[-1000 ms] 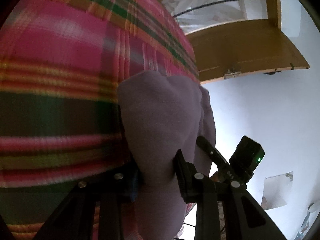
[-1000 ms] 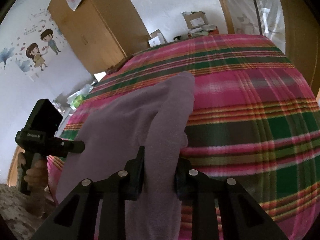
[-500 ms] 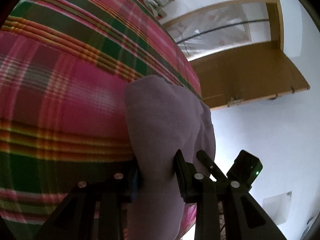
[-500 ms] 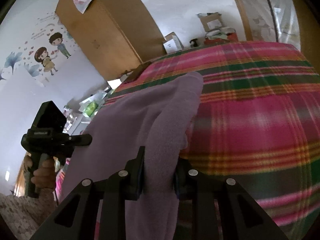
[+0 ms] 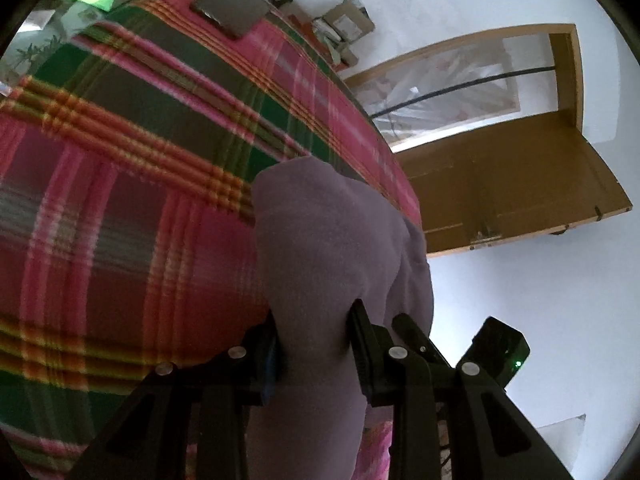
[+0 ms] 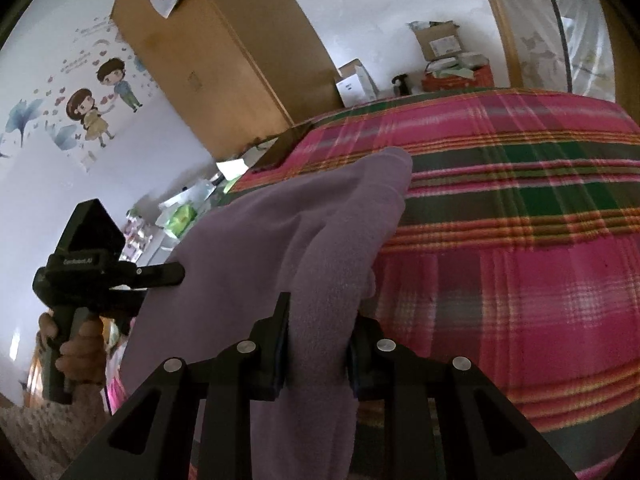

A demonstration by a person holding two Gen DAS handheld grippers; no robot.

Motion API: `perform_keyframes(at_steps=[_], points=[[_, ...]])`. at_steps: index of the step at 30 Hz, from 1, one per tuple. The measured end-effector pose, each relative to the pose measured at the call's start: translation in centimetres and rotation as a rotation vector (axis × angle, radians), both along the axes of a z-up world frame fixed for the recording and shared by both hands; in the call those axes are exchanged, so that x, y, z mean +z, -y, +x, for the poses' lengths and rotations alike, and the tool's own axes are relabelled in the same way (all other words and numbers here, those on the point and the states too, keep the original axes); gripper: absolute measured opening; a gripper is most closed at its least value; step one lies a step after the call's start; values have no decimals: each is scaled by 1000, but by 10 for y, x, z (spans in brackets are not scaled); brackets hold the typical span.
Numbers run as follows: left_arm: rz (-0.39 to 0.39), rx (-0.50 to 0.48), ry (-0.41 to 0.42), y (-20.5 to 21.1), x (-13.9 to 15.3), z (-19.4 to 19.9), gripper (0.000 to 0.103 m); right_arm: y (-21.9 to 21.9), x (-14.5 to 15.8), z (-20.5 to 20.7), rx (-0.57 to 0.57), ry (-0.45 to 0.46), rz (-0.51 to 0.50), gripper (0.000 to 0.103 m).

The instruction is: Fold clothes

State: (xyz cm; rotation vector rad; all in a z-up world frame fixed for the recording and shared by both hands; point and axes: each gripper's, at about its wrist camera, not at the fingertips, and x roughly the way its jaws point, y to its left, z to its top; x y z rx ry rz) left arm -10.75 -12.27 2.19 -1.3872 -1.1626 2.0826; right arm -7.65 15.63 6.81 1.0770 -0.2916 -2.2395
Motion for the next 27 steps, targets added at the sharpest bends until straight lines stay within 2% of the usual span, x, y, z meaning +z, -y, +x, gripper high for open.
perform_keyframes(at_steps=[20,27], points=[[-79,106,-2,55,6,-32,33,54,-8,-44,-37,-28,-20,24],[-72,123,38,62,-11,-40,33,65,-19,-56,-49,-27,12,24]])
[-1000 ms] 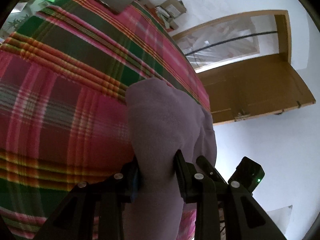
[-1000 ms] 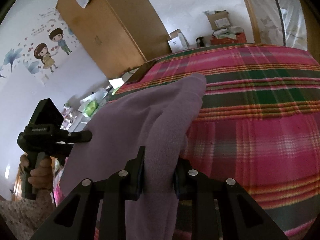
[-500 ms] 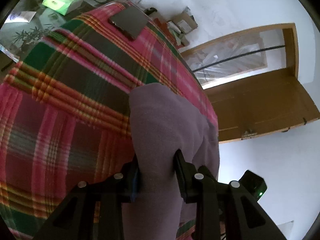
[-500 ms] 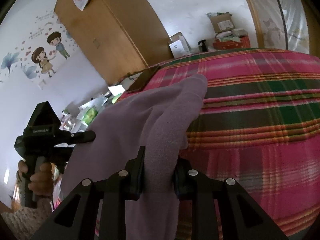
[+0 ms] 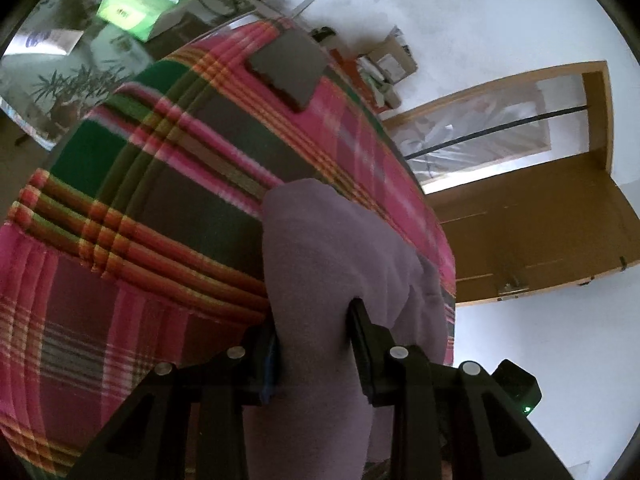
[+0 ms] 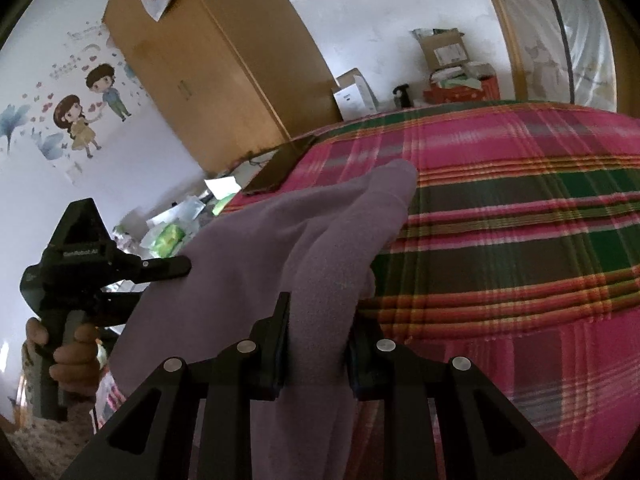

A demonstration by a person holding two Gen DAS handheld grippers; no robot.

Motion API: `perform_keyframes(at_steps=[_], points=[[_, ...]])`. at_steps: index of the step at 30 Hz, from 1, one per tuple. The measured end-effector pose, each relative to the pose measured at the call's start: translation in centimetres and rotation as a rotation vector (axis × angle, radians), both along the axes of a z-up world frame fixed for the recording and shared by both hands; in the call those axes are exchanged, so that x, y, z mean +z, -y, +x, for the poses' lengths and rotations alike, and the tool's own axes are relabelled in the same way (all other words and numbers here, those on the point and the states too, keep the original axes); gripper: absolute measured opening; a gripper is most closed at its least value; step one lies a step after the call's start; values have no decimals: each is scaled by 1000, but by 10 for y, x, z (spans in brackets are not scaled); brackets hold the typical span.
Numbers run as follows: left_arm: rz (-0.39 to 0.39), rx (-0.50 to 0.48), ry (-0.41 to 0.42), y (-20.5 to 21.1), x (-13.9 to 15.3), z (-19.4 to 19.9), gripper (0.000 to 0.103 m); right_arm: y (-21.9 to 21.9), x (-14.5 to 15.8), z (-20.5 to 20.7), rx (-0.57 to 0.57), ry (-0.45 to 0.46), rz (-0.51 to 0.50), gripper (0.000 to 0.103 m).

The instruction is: Fold clothes

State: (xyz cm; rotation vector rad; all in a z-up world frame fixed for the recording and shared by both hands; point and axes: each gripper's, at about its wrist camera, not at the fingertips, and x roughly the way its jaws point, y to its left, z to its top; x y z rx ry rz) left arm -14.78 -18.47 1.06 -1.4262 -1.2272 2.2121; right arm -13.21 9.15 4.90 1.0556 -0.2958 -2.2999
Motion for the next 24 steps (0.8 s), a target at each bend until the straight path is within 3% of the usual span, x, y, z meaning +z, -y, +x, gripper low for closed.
perform_keyframes(at_steps=[17,24], points=[[-26,-25,-10,11,-13,7,44,-5,-19,-6,-52,55,47,35],[-112,-20,-36,12,2,28,44,-15,-15,7,-78,72,34,36]])
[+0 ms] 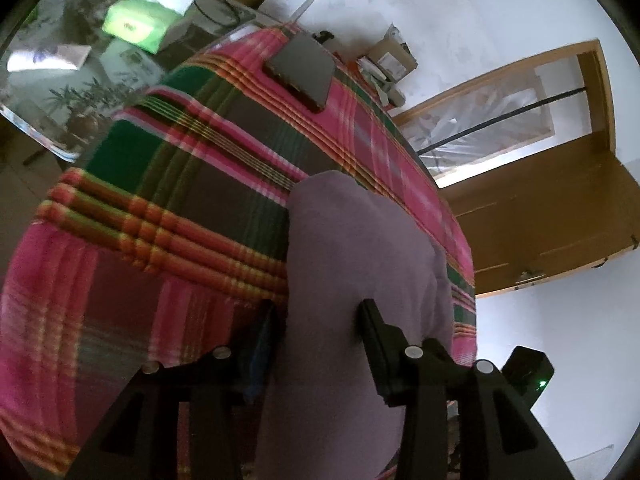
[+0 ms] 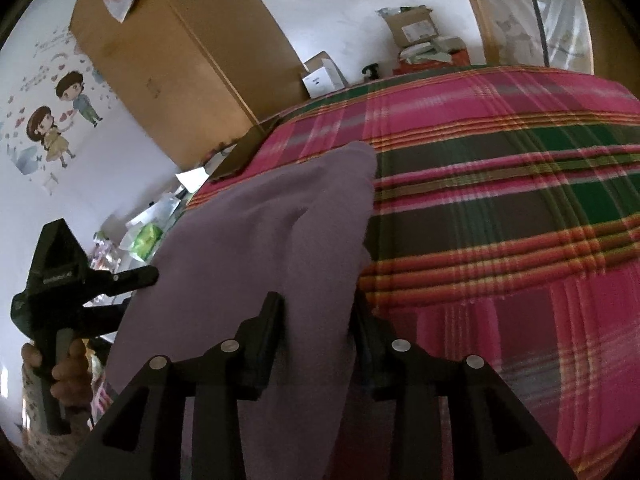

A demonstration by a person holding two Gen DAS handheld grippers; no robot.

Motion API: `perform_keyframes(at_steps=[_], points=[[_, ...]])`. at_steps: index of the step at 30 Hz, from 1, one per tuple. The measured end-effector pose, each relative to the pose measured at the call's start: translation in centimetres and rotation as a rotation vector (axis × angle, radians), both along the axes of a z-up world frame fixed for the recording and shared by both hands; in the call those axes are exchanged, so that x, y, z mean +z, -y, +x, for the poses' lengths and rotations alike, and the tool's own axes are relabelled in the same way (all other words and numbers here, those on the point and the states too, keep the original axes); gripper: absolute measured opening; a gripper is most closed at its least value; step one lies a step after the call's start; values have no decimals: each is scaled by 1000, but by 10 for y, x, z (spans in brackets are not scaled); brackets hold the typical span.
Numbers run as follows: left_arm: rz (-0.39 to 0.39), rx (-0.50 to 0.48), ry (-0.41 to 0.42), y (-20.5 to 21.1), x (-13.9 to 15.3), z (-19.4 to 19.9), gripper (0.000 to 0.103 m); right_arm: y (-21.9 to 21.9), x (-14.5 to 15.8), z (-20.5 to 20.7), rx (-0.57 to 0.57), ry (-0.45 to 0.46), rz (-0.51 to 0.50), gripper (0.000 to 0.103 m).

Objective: Fold clothes
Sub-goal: 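Release the fabric and pull both grippers back from the folded blanket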

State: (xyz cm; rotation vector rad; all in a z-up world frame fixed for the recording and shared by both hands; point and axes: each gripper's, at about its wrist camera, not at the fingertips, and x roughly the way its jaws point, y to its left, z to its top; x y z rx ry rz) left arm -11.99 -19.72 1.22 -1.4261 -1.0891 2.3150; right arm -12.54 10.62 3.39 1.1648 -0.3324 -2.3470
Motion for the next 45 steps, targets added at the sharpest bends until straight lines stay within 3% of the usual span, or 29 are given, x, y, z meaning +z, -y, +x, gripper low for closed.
perform_keyframes(at_steps=[9,14,20,28,37,45], points=[[-136,-11,-20,-11,12,31,42,-2,25,52,-31,-183,97,33],[-179,-5,-22,-17,12,42,42,9,25,73,18,-204,142,28],[-205,1,-29,-17,9,54,45,13,8,74,25,-161,194,27],[-299,19,-34,-26,16,68,45,8,5,77,9,-137,202,27],[-315,-10,17,-34,7,87,45,2,4,95,-19,-126,218,27],[-395,-17,-14,-55,15,109,42,0,8,116,-26,-118,216,27]])
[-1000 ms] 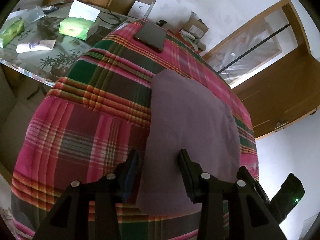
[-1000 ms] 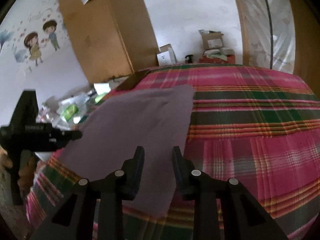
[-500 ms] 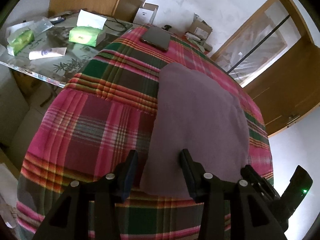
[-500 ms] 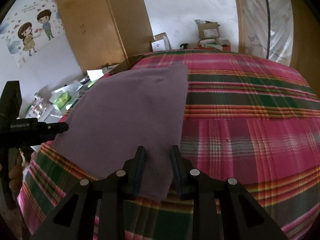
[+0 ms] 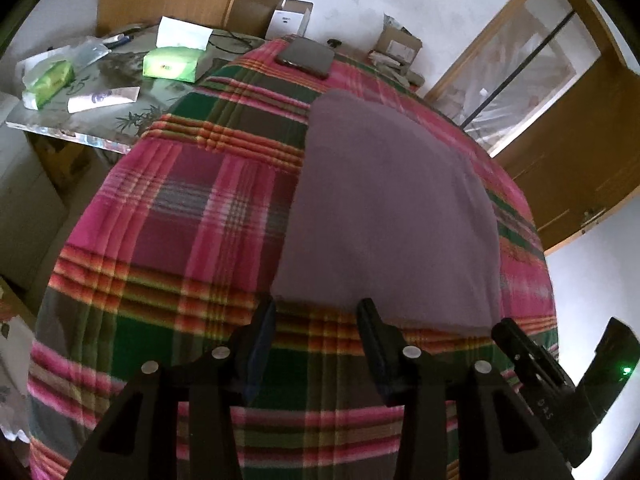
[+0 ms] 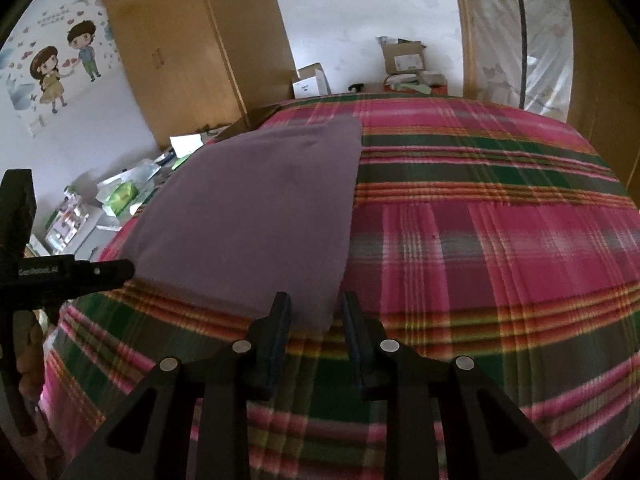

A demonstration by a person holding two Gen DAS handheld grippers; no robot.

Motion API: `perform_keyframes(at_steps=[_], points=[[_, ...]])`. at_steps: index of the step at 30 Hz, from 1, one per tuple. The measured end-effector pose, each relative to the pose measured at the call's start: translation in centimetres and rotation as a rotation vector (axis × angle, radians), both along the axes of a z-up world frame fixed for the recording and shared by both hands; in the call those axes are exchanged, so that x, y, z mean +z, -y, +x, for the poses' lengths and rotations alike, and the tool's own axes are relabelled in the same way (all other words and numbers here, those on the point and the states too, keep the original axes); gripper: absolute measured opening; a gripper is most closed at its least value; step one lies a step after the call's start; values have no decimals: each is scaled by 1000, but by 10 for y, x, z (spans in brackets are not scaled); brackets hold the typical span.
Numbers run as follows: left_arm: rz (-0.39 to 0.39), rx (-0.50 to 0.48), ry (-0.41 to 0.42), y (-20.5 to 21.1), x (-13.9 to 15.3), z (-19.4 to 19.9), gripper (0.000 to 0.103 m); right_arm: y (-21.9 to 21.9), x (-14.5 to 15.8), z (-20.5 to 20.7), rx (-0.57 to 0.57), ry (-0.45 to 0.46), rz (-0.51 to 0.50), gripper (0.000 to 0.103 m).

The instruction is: Fold clothes

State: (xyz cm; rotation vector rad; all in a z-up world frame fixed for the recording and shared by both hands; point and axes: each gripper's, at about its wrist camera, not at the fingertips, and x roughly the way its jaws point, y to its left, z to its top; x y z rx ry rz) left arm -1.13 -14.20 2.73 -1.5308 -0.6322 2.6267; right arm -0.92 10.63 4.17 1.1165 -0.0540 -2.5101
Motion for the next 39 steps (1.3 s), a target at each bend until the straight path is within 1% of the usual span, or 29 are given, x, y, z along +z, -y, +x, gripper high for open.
perform_keyframes(at_steps=[1,4,7,11,15,18,21,25,27,31,35,39], points=[[-24,-6,-7,-5,0,3,42,1,0,3,1,0,2,27],[-41,-23,-21,-17,-2,10,42,6,-1,11,12,6,6,28],[-96,-22,-38,-27,-2,14,42,12,-3,17,21,13,11,28],[-146,-22,-51,-40,-1,17,42,16,-5,25,22,10,17,29],[-212,-30,-61,-54,-2,18,42,21,-9,26,6,17,43,30],[-233,-31,-60,-57,-6,15,42,23,-12,26,-3,30,63,31],[-287,-29,-80,-62,-7,16,42,22,-14,25,-21,33,90,33],[-295,-23,-78,-63,-10,13,42,21,-18,22,-36,43,98,39],[-313,-15,-81,-64,-11,12,42,22,-19,22,-36,35,109,40],[-318,-6,-86,-65,-12,8,42,25,-20,22,-36,31,114,50],[-333,5,-99,-66,-13,4,42,29,-21,21,-51,26,145,50],[-386,5,-128,-70,-16,4,43,33,-21,18,-71,22,177,50]])
